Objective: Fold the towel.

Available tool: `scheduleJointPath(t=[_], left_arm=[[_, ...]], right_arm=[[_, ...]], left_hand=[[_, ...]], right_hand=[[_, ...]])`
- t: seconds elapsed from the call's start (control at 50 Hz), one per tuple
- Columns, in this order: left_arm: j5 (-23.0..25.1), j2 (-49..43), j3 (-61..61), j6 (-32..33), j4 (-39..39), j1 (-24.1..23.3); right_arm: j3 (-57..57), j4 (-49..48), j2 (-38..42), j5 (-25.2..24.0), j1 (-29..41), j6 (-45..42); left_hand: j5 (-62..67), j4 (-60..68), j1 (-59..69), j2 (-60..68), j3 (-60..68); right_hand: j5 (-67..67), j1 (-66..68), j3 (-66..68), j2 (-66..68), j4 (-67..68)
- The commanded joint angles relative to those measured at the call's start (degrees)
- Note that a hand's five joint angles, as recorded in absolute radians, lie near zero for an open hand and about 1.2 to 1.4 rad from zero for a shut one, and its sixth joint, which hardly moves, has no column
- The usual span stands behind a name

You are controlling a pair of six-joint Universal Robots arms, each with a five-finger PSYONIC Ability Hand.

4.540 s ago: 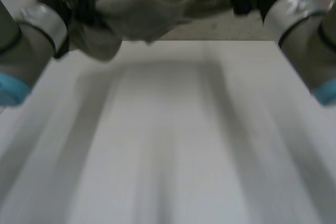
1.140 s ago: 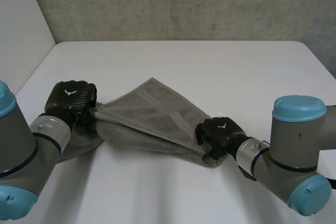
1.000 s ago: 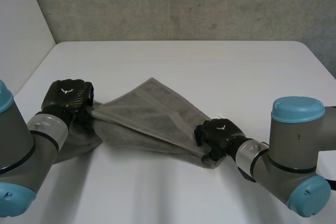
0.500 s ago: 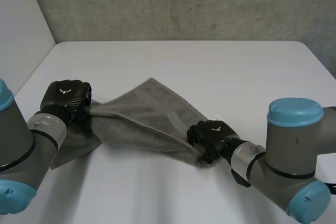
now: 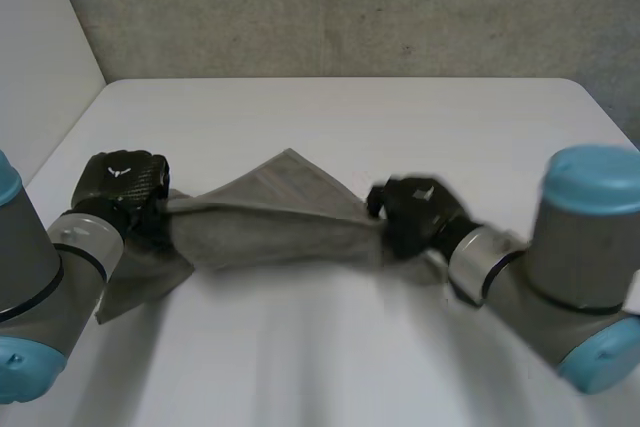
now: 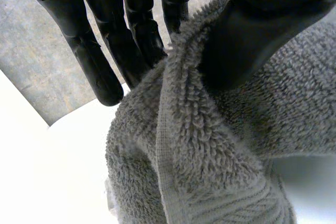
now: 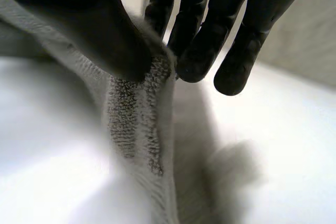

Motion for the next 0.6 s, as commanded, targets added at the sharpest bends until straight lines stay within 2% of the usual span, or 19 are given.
scheduleJointPath(t=[0.02,0.04,0.18,0.48,0.6], left_arm=[[0.1,0.0,-0.5,0.1,0.1,-0.2],[0.1,0.0,-0.6,0.1,0.1,-0.3],[0.2,0.0,-1.1,0.1,0.1,-1.0],[0.5,-1.1,-1.7,0.2,-0.2,-3.2],[5.9,-0.4,-3.8,0.2,0.5,-5.3]], right_arm=[[-2.3,0.3,-11.0,-0.1,-6.6,0.9],[-2.0,0.1,-12.4,-0.5,-7.1,0.8],[-0.9,0.1,-12.9,-0.5,-7.7,0.7],[-0.8,0.4,-10.1,-0.4,-7.3,0.6],[-0.5,0.4,-9.0,-0.4,-7.2,0.2]], left_hand=[[-27.6,-28.3,-27.7,-27.5,-27.8],[-32.1,-32.8,-32.2,-32.0,-32.3],[-37.7,-38.4,-37.8,-37.5,-37.9],[-35.6,-36.2,-35.6,-35.4,-35.7],[-39.7,-40.4,-39.8,-39.5,-39.9]], right_hand=[[4.0,4.9,3.9,5.8,3.6],[4.0,4.9,3.9,5.8,3.6],[4.0,4.9,3.9,5.8,3.6],[4.0,4.9,3.9,5.8,3.6],[4.0,4.9,3.9,5.8,3.6]])
